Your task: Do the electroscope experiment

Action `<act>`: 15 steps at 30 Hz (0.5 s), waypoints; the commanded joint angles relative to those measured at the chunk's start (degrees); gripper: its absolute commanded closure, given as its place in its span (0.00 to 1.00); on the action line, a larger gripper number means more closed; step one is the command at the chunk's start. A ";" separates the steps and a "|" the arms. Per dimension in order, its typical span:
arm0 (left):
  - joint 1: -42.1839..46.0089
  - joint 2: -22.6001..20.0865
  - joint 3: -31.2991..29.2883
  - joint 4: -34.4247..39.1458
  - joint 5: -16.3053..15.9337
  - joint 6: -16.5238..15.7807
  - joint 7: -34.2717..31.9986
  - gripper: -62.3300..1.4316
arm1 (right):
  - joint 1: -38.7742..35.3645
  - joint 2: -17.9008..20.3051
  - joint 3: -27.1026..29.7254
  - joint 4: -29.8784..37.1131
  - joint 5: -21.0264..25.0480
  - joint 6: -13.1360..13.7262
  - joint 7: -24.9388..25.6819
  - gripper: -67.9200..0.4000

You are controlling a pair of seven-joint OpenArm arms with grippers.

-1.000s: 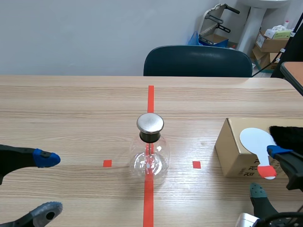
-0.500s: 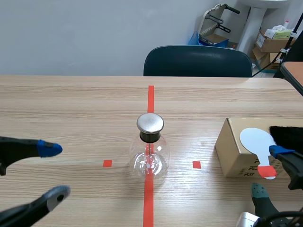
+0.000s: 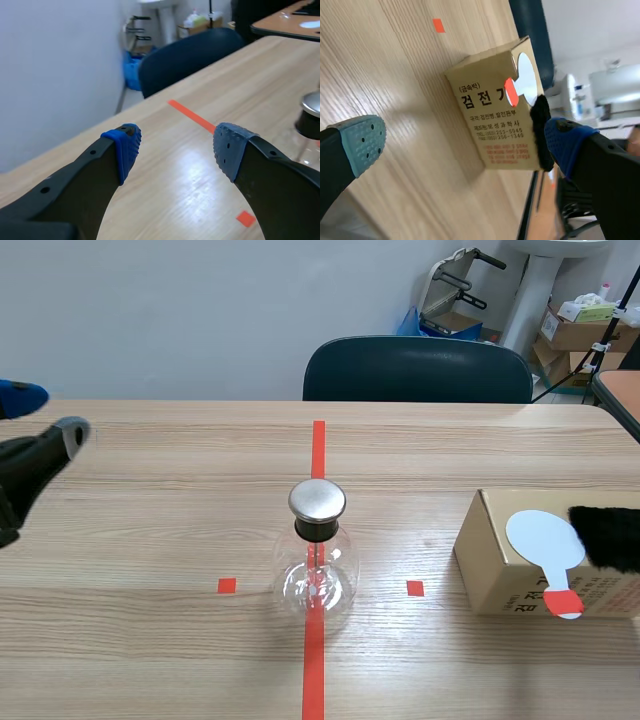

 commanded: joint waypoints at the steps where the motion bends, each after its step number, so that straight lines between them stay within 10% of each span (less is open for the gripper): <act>1: 2.69 0.31 -0.37 0.70 0.00 -0.09 -0.72 0.36 | -0.15 1.27 0.15 4.76 4.37 2.38 -0.17 0.00; 8: 13.40 0.42 -5.51 0.70 -0.02 -0.11 -1.75 0.36 | 0.02 8.20 0.15 20.37 27.47 19.80 -11.82 0.00; 15: 26.67 0.44 -13.03 0.76 -0.57 -3.10 -11.17 0.36 | 10.03 15.85 -1.03 29.64 46.36 29.77 -27.19 0.00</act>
